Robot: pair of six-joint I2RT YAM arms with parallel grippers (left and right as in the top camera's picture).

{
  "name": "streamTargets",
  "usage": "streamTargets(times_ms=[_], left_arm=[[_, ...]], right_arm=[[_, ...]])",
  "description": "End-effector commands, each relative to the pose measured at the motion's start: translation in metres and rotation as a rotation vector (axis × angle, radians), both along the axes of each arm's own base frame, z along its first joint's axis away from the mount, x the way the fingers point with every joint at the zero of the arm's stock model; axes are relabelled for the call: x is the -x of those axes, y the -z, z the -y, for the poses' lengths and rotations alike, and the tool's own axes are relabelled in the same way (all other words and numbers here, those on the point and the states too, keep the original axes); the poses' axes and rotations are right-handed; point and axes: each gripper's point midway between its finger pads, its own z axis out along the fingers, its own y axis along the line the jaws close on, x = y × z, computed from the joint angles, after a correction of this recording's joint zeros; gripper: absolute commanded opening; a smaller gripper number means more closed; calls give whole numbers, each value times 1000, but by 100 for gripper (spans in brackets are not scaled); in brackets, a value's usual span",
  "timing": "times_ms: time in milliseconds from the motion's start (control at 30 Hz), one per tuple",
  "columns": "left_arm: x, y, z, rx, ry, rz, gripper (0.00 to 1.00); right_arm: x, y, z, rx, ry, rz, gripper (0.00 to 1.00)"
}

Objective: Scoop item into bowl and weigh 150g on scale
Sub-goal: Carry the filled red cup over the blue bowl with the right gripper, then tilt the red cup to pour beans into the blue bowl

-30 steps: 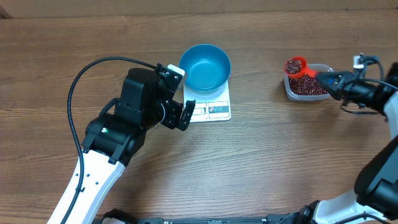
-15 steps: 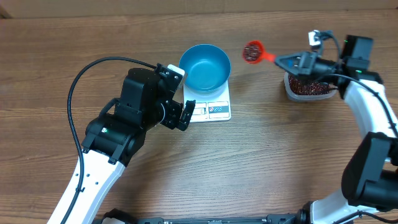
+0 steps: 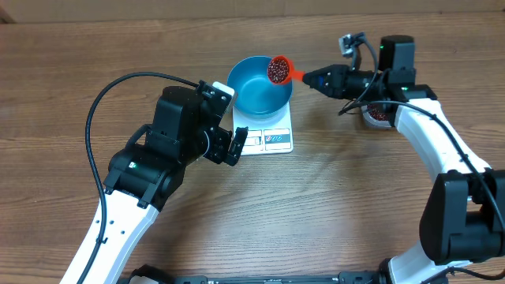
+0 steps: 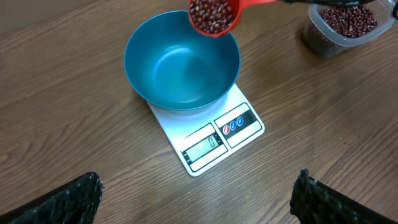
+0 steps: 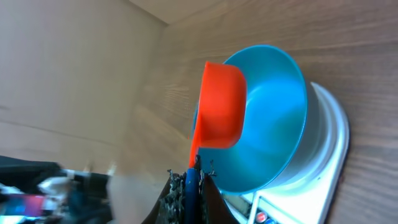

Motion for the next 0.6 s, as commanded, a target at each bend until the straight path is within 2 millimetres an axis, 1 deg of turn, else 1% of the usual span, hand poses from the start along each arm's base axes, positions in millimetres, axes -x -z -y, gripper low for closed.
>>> streamTargets(times_ms=[0, 133, 567], left_arm=[[3, -5, 1, 5, 22, 17, 100], [3, -5, 1, 5, 22, 17, 100], [3, -5, 1, 5, 22, 17, 100]], right_arm=[[-6, 7, -5, 106, -22, 123, 4], [-3, 8, -12, 163, -92, 243, 4], [3, 8, -26, 328, -306, 627, 4]])
